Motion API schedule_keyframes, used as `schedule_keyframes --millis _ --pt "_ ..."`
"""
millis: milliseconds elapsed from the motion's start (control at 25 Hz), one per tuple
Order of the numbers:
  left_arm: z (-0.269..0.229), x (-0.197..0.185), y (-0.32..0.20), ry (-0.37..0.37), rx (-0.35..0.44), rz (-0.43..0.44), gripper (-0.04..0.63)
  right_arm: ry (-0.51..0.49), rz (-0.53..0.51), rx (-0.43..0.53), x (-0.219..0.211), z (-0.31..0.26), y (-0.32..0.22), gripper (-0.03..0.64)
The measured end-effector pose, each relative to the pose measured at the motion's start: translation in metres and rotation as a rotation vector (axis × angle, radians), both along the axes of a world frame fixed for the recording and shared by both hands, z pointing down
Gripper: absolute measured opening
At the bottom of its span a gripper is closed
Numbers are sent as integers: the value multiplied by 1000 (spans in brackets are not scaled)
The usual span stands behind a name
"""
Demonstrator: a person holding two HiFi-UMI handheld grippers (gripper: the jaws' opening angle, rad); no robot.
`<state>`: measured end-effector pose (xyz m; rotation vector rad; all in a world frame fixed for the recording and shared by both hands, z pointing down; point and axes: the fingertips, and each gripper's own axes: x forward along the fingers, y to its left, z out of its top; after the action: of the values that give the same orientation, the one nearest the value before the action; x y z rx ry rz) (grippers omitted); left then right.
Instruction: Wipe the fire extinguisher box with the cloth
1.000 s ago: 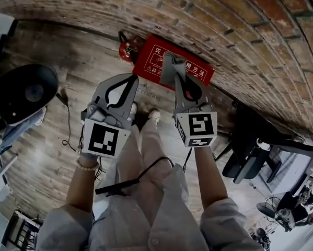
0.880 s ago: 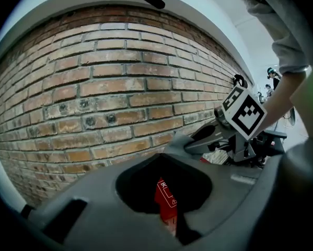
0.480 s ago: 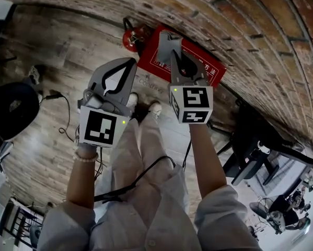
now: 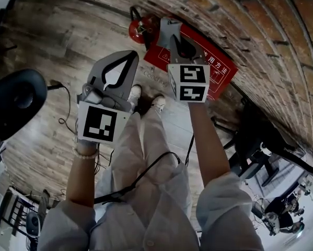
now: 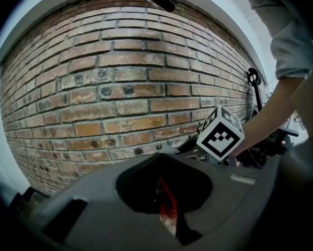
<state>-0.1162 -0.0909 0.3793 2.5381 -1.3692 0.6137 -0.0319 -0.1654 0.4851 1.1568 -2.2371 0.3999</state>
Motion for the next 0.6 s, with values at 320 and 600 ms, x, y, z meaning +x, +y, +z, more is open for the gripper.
schedule_keyframes --millis 320,600 --pt "11 -7 2 6 -18 -18 -3 36 -25 -59 -8 42 -12 25" --pt "20 -9 6 8 -36 -30 -3 118 -38 -62 -9 68 -24 23"
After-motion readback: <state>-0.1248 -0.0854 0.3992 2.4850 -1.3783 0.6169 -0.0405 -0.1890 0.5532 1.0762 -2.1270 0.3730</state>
